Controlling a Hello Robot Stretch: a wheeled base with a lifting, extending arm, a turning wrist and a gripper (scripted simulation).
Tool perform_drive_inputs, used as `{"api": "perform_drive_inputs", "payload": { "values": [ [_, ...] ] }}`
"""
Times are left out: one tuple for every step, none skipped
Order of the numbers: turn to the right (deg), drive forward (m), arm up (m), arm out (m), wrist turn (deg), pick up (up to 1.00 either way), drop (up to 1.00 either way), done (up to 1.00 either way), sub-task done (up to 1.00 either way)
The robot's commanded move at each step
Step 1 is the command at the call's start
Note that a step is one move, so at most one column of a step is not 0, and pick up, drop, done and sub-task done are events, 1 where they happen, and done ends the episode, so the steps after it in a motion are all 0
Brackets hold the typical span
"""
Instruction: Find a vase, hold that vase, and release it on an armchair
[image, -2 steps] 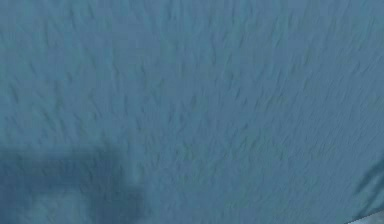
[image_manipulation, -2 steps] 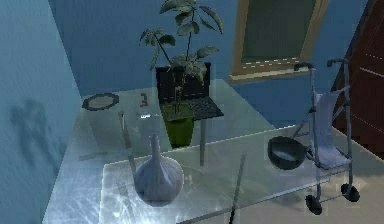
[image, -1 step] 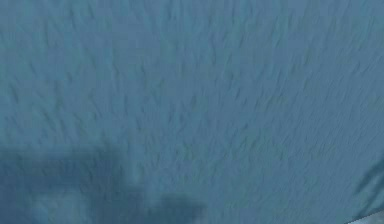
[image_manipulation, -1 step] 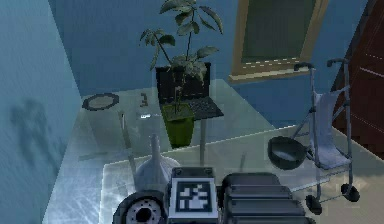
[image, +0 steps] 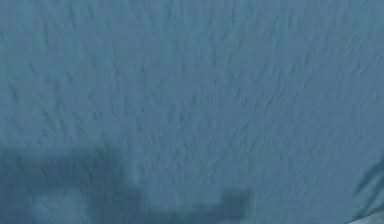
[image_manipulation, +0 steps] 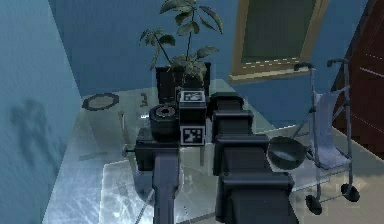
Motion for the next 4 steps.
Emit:
{"api": "perform_drive_inputs", "payload": {
  "values": [
    [0.0, 0.0, 0.0, 0.0, 45.0, 0.0, 0.0, 0.0, 0.0],
    [0.0, 0.0, 0.0, 0.0, 45.0, 0.0, 0.0, 0.0, 0.0],
    [0.0, 0.0, 0.0, 0.0, 45.0, 0.0, 0.0, 0.0, 0.0],
    [0.0, 0.0, 0.0, 0.0, 15.0, 0.0, 0.0, 0.0, 0.0]
  ]
}}
